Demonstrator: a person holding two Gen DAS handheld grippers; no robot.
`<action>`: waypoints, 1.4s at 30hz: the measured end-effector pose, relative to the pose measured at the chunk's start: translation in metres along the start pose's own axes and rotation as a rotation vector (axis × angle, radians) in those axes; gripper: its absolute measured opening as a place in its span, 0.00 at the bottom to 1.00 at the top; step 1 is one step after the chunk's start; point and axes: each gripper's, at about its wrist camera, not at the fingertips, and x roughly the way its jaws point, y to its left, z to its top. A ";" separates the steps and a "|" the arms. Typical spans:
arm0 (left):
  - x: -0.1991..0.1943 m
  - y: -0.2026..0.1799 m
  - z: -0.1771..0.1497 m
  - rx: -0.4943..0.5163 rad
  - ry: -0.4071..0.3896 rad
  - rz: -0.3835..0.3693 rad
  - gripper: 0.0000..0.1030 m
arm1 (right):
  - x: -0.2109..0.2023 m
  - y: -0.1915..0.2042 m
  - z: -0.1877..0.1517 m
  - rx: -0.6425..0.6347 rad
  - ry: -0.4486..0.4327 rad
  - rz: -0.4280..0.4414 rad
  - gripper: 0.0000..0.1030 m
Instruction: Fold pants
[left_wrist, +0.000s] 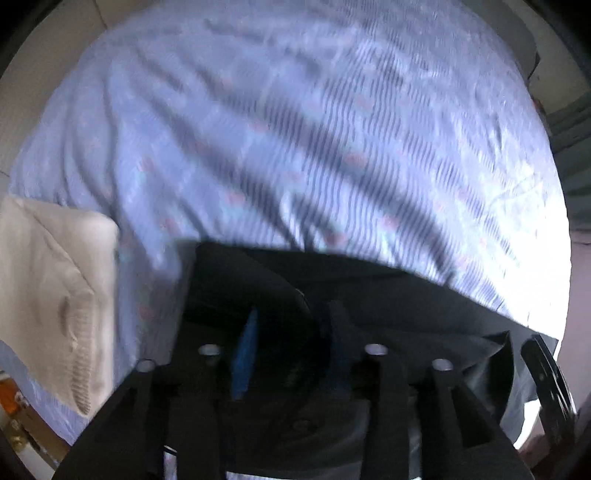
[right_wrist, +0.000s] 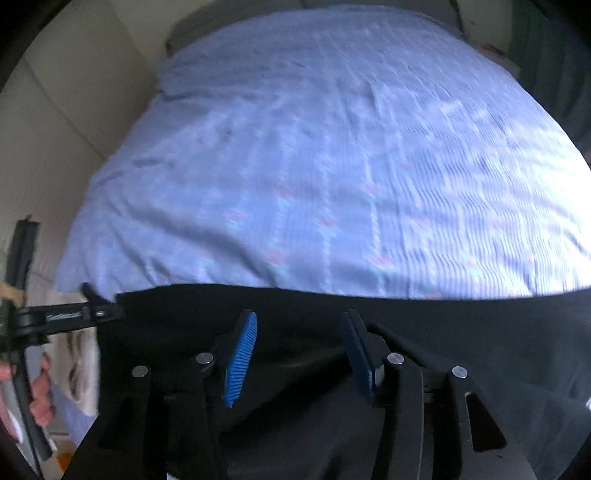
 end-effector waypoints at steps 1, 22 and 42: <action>-0.017 0.000 0.003 0.003 -0.077 0.029 0.59 | -0.005 0.001 0.001 0.001 -0.008 0.012 0.48; -0.166 -0.210 -0.221 0.552 -0.315 -0.195 0.66 | -0.243 -0.103 -0.130 0.047 -0.211 -0.028 0.70; -0.060 -0.350 -0.311 0.575 -0.138 -0.231 0.68 | -0.245 -0.345 -0.309 0.728 -0.132 -0.082 0.70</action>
